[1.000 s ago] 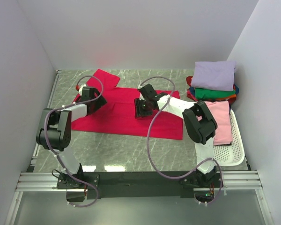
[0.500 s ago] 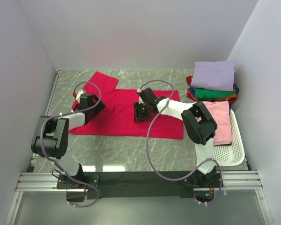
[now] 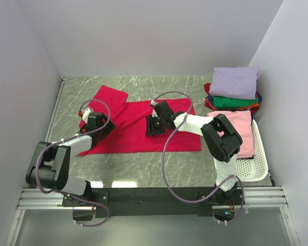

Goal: Fold and stack the t-shirts
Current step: Fold the tshirt

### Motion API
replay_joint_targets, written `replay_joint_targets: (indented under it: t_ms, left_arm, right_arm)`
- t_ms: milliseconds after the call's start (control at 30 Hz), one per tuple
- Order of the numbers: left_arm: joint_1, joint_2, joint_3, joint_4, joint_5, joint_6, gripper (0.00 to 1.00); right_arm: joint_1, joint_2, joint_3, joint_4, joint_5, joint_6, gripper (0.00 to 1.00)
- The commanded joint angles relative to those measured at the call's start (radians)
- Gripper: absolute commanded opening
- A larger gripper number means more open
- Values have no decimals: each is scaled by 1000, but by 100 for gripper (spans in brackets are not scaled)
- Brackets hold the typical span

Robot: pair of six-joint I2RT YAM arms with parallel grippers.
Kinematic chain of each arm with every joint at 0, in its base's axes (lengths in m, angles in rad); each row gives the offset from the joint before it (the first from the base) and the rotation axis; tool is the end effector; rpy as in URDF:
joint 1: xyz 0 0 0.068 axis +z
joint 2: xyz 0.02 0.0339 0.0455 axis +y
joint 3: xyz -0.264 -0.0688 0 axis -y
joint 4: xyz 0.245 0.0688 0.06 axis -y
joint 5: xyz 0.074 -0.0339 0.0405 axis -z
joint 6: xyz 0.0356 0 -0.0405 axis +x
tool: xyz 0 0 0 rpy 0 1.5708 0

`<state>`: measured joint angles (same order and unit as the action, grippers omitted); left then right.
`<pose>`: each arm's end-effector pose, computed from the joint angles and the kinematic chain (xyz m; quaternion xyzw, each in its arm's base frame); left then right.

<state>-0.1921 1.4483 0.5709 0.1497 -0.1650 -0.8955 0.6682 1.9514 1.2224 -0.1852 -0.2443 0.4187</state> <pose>0.2681 -0.0462 0.1529 -0.3449 0.8421 -0.1466 0.3879 0.3142 0.2589 0.1542 -0.1559 0.9274 0.2642 0.2143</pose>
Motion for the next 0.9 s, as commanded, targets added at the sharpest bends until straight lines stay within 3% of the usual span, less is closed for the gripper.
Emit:
replay_joint_targets:
  t_ms: [0, 567, 867]
  left_arm:
    - [-7, -20, -46, -127, -25, -29, 77]
    - [-44, -135, 9, -203, -160, 29, 84]
    - [-76, -145, 233, -242, -355, 93, 88]
  right_arm:
    - [24, 0, -86, -105, 19, 12, 52]
    - [65, -100, -156, -169, 19, 31, 52]
    - [82, -216, -98, -210, 97, 8, 52]
